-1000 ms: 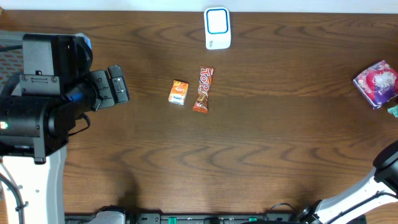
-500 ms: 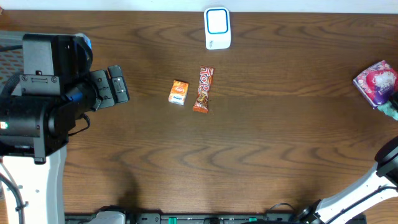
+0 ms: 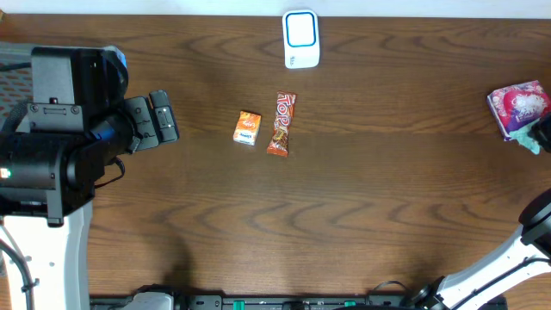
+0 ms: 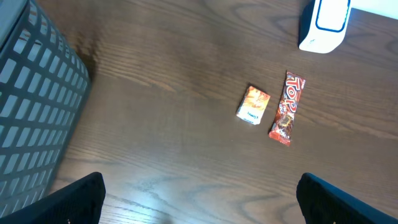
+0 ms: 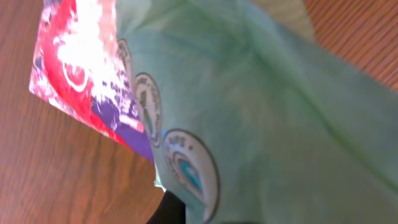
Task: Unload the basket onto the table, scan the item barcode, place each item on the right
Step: 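Carry the green pack to the right edge and drop it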
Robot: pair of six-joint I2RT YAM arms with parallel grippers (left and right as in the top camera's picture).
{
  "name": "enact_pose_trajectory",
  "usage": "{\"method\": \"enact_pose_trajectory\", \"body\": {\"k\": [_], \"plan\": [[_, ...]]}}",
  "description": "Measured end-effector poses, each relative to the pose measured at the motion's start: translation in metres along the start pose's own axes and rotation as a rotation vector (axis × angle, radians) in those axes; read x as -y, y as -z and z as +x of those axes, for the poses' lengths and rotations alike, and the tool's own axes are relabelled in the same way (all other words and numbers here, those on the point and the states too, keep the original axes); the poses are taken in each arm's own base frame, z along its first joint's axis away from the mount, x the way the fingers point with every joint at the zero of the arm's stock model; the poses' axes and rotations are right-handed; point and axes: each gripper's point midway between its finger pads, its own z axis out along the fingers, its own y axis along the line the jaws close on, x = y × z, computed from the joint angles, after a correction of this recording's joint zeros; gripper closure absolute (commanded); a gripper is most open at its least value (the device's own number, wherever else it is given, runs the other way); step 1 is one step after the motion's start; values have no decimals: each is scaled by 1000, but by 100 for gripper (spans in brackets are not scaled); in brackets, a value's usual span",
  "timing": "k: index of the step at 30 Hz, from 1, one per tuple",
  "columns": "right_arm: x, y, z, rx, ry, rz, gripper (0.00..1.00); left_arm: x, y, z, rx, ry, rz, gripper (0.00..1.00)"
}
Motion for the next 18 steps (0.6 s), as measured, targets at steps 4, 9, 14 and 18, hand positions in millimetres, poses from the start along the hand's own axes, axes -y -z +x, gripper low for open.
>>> {"method": "enact_pose_trajectory", "body": {"k": [4, 9, 14, 18], "plan": [[6, 2, 2, -13, -32, -10, 99, 0, 0, 0, 0, 0, 0, 2], [32, 11, -1, -16, -136, -26, 82, 0, 0, 0, 0, 0, 0, 2], [59, 20, 0, -24, -205, -35, 46, 0, 0, 0, 0, 0, 0, 2], [53, 22, 1, -32, -168, -104, 35, 0, 0, 0, 0, 0, 0, 2]]}}
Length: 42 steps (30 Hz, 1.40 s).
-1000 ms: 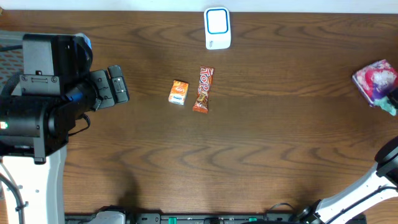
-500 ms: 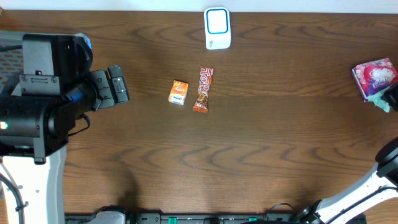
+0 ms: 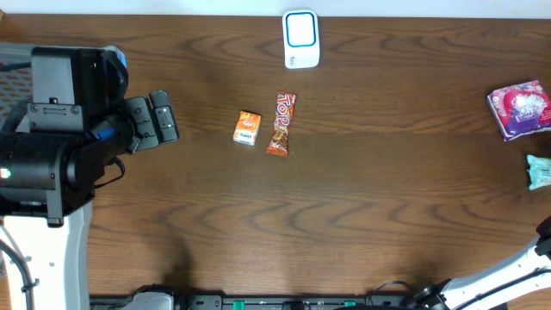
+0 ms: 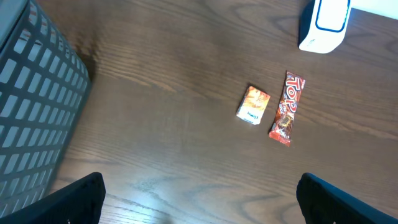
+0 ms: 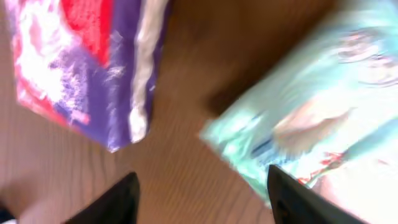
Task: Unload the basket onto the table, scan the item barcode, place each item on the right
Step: 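Carry the green pack to the right edge and drop it, then reach the right gripper to the red TOP bar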
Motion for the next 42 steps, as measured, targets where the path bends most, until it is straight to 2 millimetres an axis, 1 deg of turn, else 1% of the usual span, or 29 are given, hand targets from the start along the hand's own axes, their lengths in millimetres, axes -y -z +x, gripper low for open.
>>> {"method": "enact_pose_trajectory", "body": {"k": [6, 11, 15, 17, 18, 22, 23, 24, 26, 27, 31, 35, 37, 42], "plan": [[-20, -4, 9, -32, 42, -64, 32, 0, 0, 0, 0, 0, 0, 2], [-39, -10, 25, -89, 85, -86, 31, 0, 0, 0, 0, 0, 0, 2], [-67, -16, 46, -152, 160, -149, 31, 0, 0, 0, 0, 0, 0, 2], [-89, -18, 60, -193, 201, -218, 31, 0, 0, 0, 0, 0, 0, 2], [-105, -18, 69, -221, 228, -275, 31, 0, 0, 0, 0, 0, 0, 2], [-167, -16, 108, -316, 331, -479, 24, 0, 0, 0, 0, 0, 0, 2], [-179, -16, 117, -334, 356, -512, 14, 0, 0, 0, 0, 0, 0, 2], [-191, -17, 128, -357, 385, -535, 1, 0, 0, 0, 0, 0, 0, 2], [-211, -22, 152, -401, 449, -553, 1, 0, 0, 0, 0, 0, 0, 2], [-218, -25, 162, -418, 475, -549, 1, 0, 0, 0, 0, 0, 0, 2], [-243, -42, 213, -493, 612, -478, 1, 0, 0, 0, 0, 0, 0, 2], [-267, -56, 270, -549, 774, -416, 1, 0, 0, 0, 0, 0, 0, 2], [-283, -62, 300, -563, 867, -414, 1, 0, 0, 0, 0, 0, 0, 2], [-319, -72, 366, -553, 1067, -437, 1, 0, 0, 0, 0, 0, 0, 2]]}}
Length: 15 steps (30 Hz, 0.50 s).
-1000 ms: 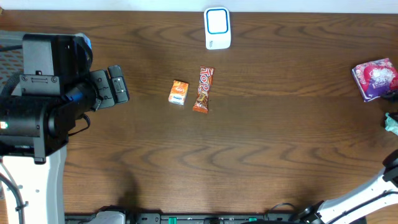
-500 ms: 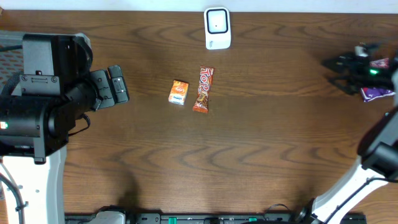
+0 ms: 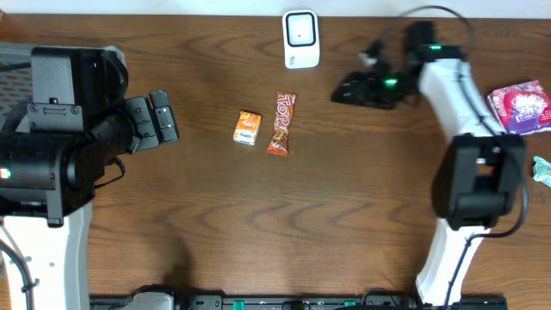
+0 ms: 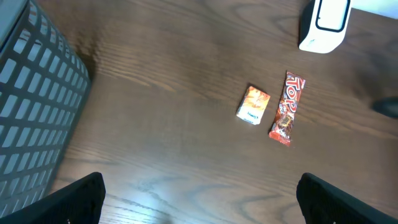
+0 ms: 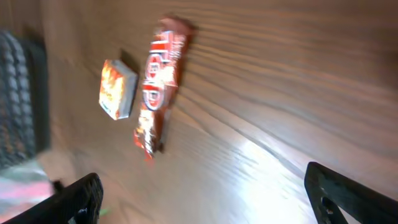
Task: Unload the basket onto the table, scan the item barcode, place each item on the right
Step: 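Reach the right gripper to the red TOP bar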
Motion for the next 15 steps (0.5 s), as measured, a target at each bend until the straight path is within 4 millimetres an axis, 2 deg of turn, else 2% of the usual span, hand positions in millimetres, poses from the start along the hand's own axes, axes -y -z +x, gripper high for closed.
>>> {"method": "enact_pose_trajectory", "body": {"k": [3, 6, 12, 15], "plan": [[-23, -28, 0, -16, 11, 76, 1, 0, 0, 0, 0, 0, 0, 2], [-38, -51, 3, -15, -33, 182, 1, 0, 0, 0, 0, 0, 0, 2], [-73, -81, 8, 19, -43, 263, 1, 0, 0, 0, 0, 0, 0, 2], [-80, -91, 13, 21, -71, 283, 1, 0, 0, 0, 0, 0, 0, 2]]}}
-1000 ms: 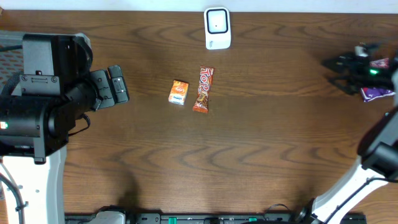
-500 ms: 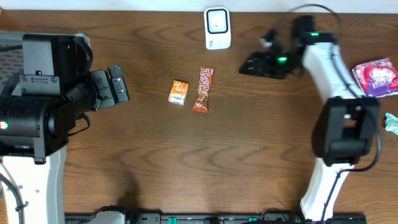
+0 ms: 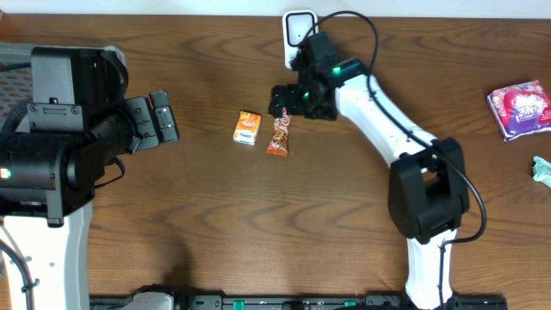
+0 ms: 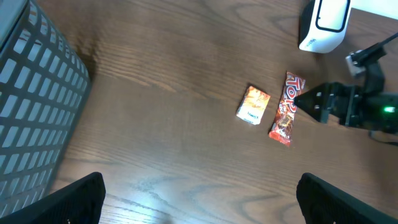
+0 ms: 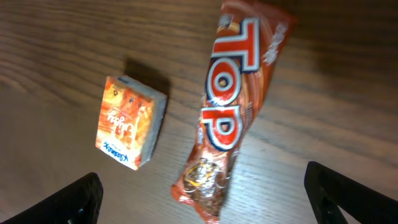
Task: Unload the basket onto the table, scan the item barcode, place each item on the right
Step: 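Reach the right gripper to the red TOP bar, then grasp the red TOP bar with the right gripper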
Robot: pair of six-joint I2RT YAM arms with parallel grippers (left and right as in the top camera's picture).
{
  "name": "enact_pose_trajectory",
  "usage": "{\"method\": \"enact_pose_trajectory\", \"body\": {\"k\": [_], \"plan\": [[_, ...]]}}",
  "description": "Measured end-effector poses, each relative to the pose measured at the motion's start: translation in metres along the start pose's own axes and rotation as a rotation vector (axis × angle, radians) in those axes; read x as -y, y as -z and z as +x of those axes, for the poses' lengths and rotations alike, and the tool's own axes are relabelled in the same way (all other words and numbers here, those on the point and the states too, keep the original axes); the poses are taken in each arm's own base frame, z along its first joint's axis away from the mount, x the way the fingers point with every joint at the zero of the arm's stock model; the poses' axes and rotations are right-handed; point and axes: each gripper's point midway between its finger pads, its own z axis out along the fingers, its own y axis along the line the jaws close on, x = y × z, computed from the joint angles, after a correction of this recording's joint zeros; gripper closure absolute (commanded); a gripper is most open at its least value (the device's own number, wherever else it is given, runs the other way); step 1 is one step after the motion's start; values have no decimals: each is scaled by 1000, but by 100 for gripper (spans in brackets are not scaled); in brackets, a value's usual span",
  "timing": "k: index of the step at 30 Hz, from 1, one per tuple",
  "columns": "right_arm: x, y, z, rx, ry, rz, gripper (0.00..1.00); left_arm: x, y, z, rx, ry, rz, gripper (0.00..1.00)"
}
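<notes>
A red TOP candy bar (image 3: 280, 129) lies mid-table beside a small orange box (image 3: 247, 127); a white scanner (image 3: 300, 39) stands at the far edge. My right gripper (image 3: 288, 99) hovers over the bar's far end. In the right wrist view it (image 5: 208, 205) is open, its fingers wide on either side of the bar (image 5: 233, 124), with the box (image 5: 129, 123) to the left. My left gripper (image 3: 162, 116) stays at the left, open (image 4: 202, 205) and holding nothing. From there the bar (image 4: 286, 109), box (image 4: 253, 104) and scanner (image 4: 326, 25) show far off.
A grey mesh basket (image 4: 31, 106) stands at the left edge by my left arm. A pink and purple package (image 3: 519, 108) and a teal pack (image 3: 542, 170) lie at the far right. The right arm's cable loops over the table near the scanner.
My right gripper has moved left, from the table right of the scanner to a spot above the candy bar, closer to it. It stays open. The left arm and the items have not moved.
My right gripper was at the far right edge, close against the teal pack by the pink package. Then the pack lay on the table with the fingers open. Later the arm reached in beside the scanner, and now it is over the candy bar.
</notes>
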Motion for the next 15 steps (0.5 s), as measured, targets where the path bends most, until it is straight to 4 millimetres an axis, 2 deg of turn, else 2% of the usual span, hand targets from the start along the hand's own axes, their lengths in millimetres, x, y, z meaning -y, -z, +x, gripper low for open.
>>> {"method": "enact_pose_trajectory", "body": {"k": [2, 6, 9, 12, 15], "plan": [[0, -7, 4, -7, -34, 20, 3, 0, 0, 0, 0, 0, 0, 2], [12, -26, 11, -36, -99, 62, 15, 0, 0, 0, 0, 0, 0, 2], [22, -42, 18, -69, -135, 91, 27, 0, 0, 0, 0, 0, 0, 2], [28, -55, 25, -103, -156, 96, 44, 0, 0, 0, 0, 0, 0, 2], [23, -58, 28, -121, -167, 67, 56, 0, 0, 0, 0, 0, 0, 2]]}}
